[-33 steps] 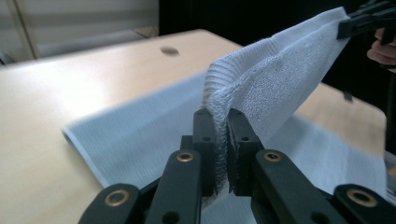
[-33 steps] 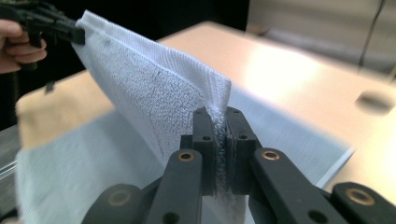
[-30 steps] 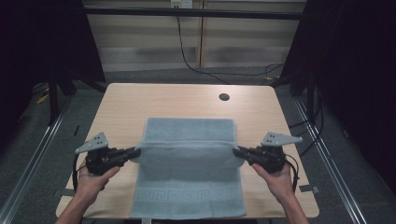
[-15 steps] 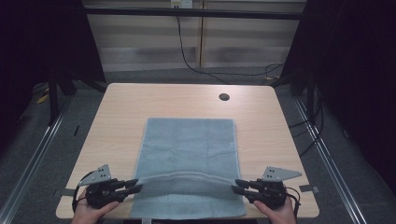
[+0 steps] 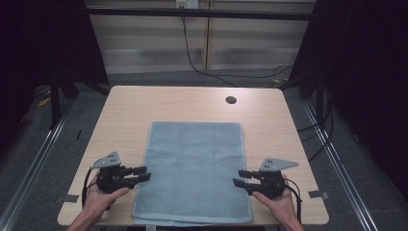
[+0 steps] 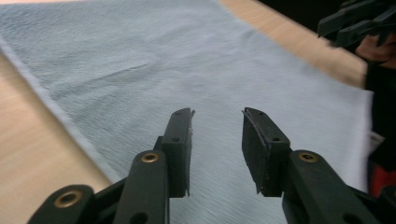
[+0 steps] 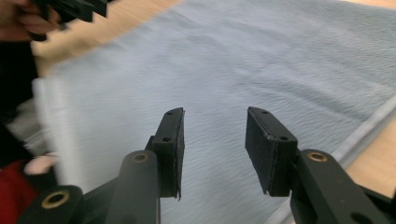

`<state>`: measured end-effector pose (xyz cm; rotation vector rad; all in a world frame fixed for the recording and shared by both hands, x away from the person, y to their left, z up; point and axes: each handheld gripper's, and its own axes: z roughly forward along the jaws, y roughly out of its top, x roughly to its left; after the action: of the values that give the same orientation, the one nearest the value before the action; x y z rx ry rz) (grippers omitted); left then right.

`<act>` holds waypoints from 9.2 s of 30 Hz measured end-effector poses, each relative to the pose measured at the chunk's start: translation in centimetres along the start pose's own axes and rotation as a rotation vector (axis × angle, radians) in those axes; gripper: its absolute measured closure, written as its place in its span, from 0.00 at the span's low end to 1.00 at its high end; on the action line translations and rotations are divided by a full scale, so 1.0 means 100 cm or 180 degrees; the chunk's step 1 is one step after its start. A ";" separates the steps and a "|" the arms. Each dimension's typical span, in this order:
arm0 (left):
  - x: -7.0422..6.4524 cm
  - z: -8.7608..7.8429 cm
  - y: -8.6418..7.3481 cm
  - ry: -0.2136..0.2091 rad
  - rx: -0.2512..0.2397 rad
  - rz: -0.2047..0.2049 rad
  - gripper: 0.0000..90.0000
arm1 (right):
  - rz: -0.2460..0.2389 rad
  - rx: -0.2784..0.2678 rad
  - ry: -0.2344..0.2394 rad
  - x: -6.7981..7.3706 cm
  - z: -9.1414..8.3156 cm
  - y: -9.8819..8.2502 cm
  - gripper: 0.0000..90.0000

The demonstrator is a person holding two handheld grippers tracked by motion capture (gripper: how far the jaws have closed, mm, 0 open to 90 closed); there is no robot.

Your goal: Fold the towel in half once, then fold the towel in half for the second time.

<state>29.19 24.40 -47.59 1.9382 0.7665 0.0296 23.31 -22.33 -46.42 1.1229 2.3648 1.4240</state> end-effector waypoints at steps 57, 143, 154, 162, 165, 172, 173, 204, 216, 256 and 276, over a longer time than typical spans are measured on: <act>-0.014 0.030 -0.021 0.0220 0.0490 0.0083 0.67 | 0.0224 0.0577 -0.0175 -0.010 0.035 -0.017 0.58; 0.070 0.053 0.028 0.0306 0.0173 -0.0173 0.92 | 0.0327 0.0171 -0.0386 -0.099 0.046 0.029 0.92; 0.070 0.044 0.067 0.0378 -0.0137 -0.0111 0.92 | 0.0274 -0.0147 -0.0447 -0.103 0.029 0.063 0.93; 0.065 0.030 0.102 0.0407 -0.0360 -0.0007 0.92 | 0.0165 -0.0282 -0.0483 -0.104 0.017 0.092 0.93; 0.065 0.028 0.110 0.0387 -0.0407 -0.0019 0.92 | 0.0158 -0.0337 -0.0487 -0.106 0.013 0.101 0.94; 0.071 0.025 0.129 0.0469 -0.0447 -0.0025 0.92 | 0.0134 -0.0394 -0.0526 -0.110 0.007 0.120 0.94; 0.071 0.023 0.133 0.0461 -0.0493 -0.0027 0.92 | 0.0126 -0.0430 -0.0532 -0.111 0.005 0.124 0.94; 0.058 0.019 0.129 0.0356 -0.0668 0.0060 0.92 | 0.0166 -0.0593 -0.0457 -0.107 -0.016 0.116 0.95; 0.037 0.004 0.093 0.0223 -0.0688 0.0083 0.92 | 0.0058 -0.0519 -0.0329 -0.083 -0.023 0.089 0.94; -0.011 -0.009 -0.014 0.0082 -0.0027 0.0129 0.88 | 0.0168 0.0234 -0.0049 -0.026 -0.021 -0.025 0.84; 0.025 -0.018 0.036 0.0541 -0.0295 -0.0178 0.42 | 0.0234 -0.0327 -0.0433 -0.043 -0.041 0.017 0.50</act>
<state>32.34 26.06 -44.51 1.8416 0.9156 0.1948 25.25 -27.61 -43.85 1.2488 2.1541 1.4255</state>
